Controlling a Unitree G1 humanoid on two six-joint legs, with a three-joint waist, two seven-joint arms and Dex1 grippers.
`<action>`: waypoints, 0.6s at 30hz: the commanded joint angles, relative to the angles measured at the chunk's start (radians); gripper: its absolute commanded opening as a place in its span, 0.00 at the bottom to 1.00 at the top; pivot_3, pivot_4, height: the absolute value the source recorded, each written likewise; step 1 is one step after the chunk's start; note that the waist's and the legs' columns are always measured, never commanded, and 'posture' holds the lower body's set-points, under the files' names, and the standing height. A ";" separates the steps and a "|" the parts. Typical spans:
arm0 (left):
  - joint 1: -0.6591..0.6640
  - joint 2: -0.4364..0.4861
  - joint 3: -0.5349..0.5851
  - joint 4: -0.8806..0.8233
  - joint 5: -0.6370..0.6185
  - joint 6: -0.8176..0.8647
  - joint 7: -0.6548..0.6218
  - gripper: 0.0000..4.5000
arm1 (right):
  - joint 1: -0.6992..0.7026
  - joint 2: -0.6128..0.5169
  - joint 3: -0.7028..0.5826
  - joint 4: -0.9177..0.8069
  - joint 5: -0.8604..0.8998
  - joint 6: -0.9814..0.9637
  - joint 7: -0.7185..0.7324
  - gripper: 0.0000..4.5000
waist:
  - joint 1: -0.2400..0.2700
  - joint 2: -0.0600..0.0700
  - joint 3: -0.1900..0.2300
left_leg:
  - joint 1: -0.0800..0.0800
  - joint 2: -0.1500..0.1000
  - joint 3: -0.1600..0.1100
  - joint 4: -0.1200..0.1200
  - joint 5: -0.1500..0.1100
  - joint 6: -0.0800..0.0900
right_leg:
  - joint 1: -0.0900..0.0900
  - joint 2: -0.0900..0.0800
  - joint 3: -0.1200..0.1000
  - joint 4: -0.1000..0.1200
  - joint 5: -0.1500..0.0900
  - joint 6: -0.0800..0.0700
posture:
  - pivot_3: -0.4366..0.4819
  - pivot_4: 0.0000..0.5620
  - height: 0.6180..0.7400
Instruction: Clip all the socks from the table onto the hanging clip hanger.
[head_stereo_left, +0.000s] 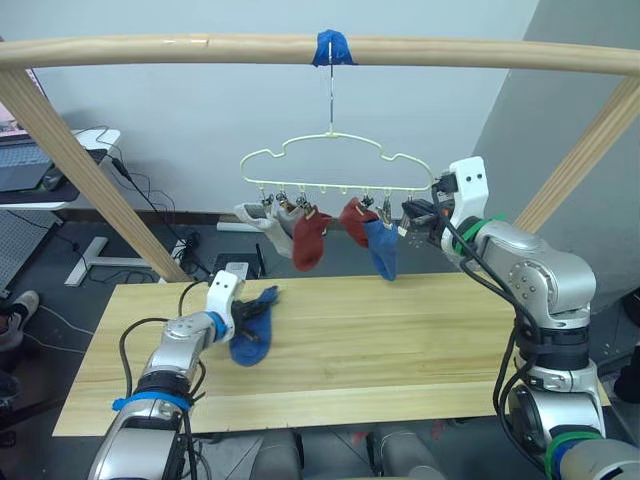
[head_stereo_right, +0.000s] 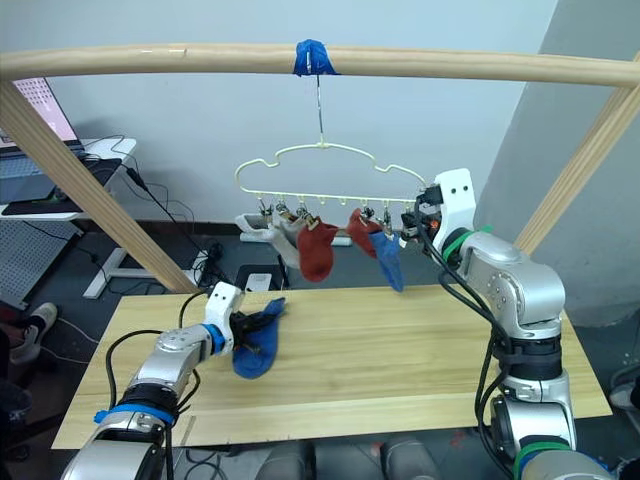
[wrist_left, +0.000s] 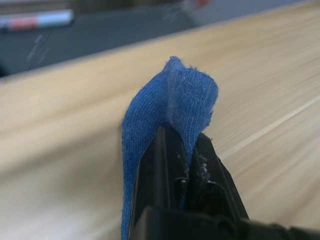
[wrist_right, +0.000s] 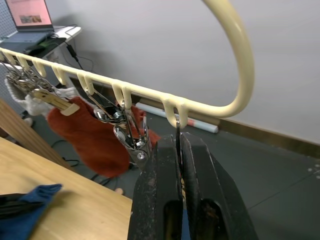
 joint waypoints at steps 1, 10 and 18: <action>0.019 -0.029 0.002 -0.170 -0.049 0.019 -0.020 0.01 | -0.033 0.011 -0.068 -0.015 0.058 0.060 -0.014 0.00 | 0.001 0.000 0.001 | 0.000 0.000 0.000 0.000 0.000 0.000 | 0.000 0.000 0.000 0.000 0.000 0.000 | 0.41 0.28 1.00; 0.042 -0.155 -0.124 -0.564 -0.107 -0.007 -0.083 0.01 | -0.155 0.172 -0.373 -0.015 0.210 0.419 -0.141 0.00 | -0.004 0.000 0.002 | 0.000 0.000 0.000 0.000 0.000 0.000 | 0.000 0.000 0.000 0.000 0.000 0.000 | 0.40 0.26 1.00; -0.012 -0.242 -0.230 -0.588 0.021 -0.127 0.014 0.01 | -0.244 0.352 -0.594 -0.034 0.227 0.544 -0.286 0.00 | -0.009 0.001 0.001 | 0.000 0.000 0.000 0.000 0.000 0.000 | 0.000 0.000 0.001 0.000 0.000 0.000 | 0.39 0.24 1.00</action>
